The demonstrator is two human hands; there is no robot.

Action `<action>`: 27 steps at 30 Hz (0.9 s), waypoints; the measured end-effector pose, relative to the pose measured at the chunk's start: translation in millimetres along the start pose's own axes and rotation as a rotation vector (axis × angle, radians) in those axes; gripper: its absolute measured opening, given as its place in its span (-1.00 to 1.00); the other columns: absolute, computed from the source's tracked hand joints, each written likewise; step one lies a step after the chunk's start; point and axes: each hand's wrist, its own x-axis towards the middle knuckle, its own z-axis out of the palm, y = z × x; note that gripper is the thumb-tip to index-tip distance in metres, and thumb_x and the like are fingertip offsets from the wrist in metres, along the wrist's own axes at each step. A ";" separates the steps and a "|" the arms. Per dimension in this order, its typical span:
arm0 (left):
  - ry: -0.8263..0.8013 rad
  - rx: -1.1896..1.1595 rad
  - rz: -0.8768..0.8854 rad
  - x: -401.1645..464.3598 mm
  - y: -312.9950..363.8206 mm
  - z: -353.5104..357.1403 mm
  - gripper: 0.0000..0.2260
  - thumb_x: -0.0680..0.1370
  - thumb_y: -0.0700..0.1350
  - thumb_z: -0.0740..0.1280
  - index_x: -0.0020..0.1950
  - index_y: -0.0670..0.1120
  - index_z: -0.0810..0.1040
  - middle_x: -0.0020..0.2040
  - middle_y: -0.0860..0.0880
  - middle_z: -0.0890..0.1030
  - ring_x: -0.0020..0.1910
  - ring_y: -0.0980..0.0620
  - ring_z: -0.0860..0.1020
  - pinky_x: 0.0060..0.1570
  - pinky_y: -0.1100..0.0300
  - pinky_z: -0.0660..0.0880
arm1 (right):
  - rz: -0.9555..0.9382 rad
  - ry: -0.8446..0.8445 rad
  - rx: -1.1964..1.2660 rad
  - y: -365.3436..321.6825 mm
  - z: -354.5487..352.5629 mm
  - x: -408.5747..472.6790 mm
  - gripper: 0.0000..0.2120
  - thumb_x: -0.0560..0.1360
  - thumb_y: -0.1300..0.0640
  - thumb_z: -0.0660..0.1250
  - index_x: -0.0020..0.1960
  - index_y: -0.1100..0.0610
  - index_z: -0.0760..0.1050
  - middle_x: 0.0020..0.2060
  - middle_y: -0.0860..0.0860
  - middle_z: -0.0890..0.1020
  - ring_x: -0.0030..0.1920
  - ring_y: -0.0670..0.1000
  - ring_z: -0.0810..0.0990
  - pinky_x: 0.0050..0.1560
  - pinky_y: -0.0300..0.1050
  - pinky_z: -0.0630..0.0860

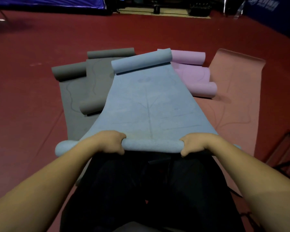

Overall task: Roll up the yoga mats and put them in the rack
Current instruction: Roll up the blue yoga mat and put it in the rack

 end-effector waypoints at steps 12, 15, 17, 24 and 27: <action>-0.266 -0.308 0.023 17.0 -12.5 -7.1 -0.66 0.22 -0.01 0.43 -0.04 -0.04 0.63 -0.11 -0.01 0.65 -0.13 0.00 0.57 -0.11 0.16 0.46 | -0.072 0.121 -0.081 -4.6 13.3 -14.6 -0.69 0.38 -0.19 0.45 -0.11 -0.05 0.38 -0.19 -0.12 0.53 -0.12 0.00 0.53 -0.20 -0.13 0.39; -0.299 -0.318 0.015 20.6 -10.9 -10.9 -0.68 0.29 -0.05 0.48 0.01 -0.08 0.65 -0.08 0.02 0.63 -0.07 0.00 0.56 -0.09 0.18 0.43 | -0.054 0.055 -0.094 -7.7 10.5 -13.1 -0.69 0.40 -0.12 0.41 0.06 -0.02 0.48 -0.07 -0.06 0.57 -0.06 0.02 0.55 -0.08 -0.14 0.46; -0.318 -0.315 0.006 22.4 -11.8 -11.2 -0.64 0.23 -0.01 0.47 -0.02 -0.07 0.65 -0.08 0.01 0.64 -0.06 -0.01 0.56 -0.09 0.17 0.43 | -0.068 0.066 -0.137 -6.9 13.8 -11.0 -0.69 0.38 -0.11 0.39 0.06 -0.02 0.47 -0.03 -0.05 0.57 -0.03 0.02 0.56 0.00 -0.10 0.52; -0.379 -0.411 -0.015 25.9 -12.1 -13.3 -0.64 0.15 -0.06 0.45 -0.08 -0.07 0.63 -0.13 0.00 0.62 -0.11 0.00 0.55 -0.11 0.14 0.43 | -0.207 0.502 -0.254 5.3 34.5 -22.7 -0.47 0.39 -0.26 0.37 0.26 -0.04 0.38 0.12 -0.10 0.56 0.12 0.01 0.53 0.00 -0.08 0.46; -0.405 -0.428 -0.026 28.9 -13.1 -13.8 -0.56 0.15 -0.06 0.45 0.00 -0.14 0.65 -0.07 -0.04 0.64 -0.06 -0.03 0.57 -0.04 0.13 0.44 | -0.200 0.670 -0.389 7.5 51.8 -26.8 -0.50 0.41 -0.28 0.31 0.24 -0.04 0.43 0.02 -0.07 0.59 0.04 0.06 0.59 -0.11 -0.07 0.45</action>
